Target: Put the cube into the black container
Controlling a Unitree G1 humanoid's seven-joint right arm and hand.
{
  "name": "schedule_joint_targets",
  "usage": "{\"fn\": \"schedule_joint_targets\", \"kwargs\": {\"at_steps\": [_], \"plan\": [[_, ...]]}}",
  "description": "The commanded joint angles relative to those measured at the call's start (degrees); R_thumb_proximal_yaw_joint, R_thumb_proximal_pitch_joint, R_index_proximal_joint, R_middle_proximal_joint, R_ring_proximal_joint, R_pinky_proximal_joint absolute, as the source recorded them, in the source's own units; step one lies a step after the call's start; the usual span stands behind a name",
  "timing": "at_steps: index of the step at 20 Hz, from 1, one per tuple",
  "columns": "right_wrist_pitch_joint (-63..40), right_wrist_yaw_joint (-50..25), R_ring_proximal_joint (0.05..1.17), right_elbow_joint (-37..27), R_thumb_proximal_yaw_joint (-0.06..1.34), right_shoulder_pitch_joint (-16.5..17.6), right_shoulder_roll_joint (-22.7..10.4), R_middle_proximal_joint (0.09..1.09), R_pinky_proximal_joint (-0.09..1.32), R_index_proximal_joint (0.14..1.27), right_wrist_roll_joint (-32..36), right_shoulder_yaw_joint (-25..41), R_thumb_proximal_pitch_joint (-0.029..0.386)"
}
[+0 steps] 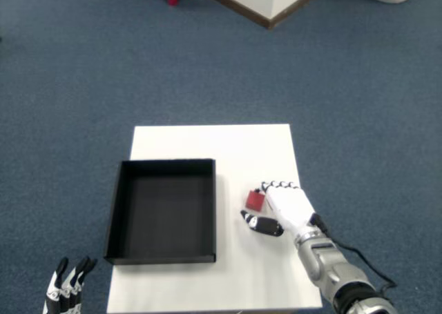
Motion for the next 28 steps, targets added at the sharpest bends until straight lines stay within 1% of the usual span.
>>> {"fn": "schedule_joint_targets", "kwargs": {"at_steps": [1, 6, 7, 8, 9, 10, 11, 15, 16, 17, 18, 19, 20, 21, 27, 28], "plan": [[-1.0, -2.8, 0.22, -3.2, 0.49, -2.2, -0.8, 0.22, 0.17, 0.45, 2.5, 0.7, 0.088], [-0.3, -3.0, 0.22, -3.3, 0.51, -2.3, -1.1, 0.22, 0.17, 0.47, 4.8, 3.0, 0.094], [-0.2, -3.1, 0.22, -3.3, 0.52, -2.3, -1.1, 0.22, 0.17, 0.49, 5.2, 3.5, 0.097], [-0.1, -3.4, 0.22, -3.2, 0.54, -2.4, -1.2, 0.23, 0.17, 0.54, 5.7, 4.0, 0.101], [-0.1, -3.8, 0.23, -2.8, 0.61, -2.5, -1.4, 0.23, 0.17, 0.59, 6.0, 4.4, 0.112], [-0.2, -4.4, 0.23, -2.1, 0.72, -2.5, -1.5, 0.23, 0.16, 0.66, 6.2, 4.9, 0.128], [-0.4, -5.0, 0.23, -1.6, 0.76, -2.5, -1.6, 0.24, 0.16, 0.68, 6.4, 5.3, 0.133], [-0.8, -6.4, 0.24, -0.3, 0.81, -2.7, -1.7, 0.25, 0.16, 0.71, 7.0, 6.5, 0.140], [-0.9, -6.8, 0.24, -0.1, 0.86, -2.8, -1.8, 0.25, 0.17, 0.73, 7.2, 6.8, 0.147], [-1.1, -7.4, 0.26, 0.1, 1.04, -2.9, -1.8, 0.28, 0.20, 0.94, 7.5, 6.9, 0.163], [-1.5, -8.0, 0.30, 0.4, 1.27, -2.8, -1.8, 0.34, 0.26, 1.20, 8.0, 7.0, 0.180], [-1.9, -8.7, 0.31, 0.7, 1.32, -2.8, -1.8, 0.36, 0.30, 1.24, 8.5, 7.0, 0.189], [-2.2, -9.1, 0.32, 0.9, 1.32, -2.8, -1.8, 0.37, 0.32, 1.17, 8.8, 7.1, 0.194], [-2.5, -9.2, 0.32, 1.2, 1.32, -2.8, -1.8, 0.36, 0.33, 1.15, 9.0, 7.2, 0.197], [-3.3, -9.7, 0.30, 2.5, 1.29, -2.9, -1.9, 0.34, 0.34, 1.11, 10.1, 8.1, 0.200], [-3.4, -9.7, 0.30, 2.6, 1.28, -2.9, -1.9, 0.32, 0.35, 1.06, 10.3, 8.2, 0.199]]}}
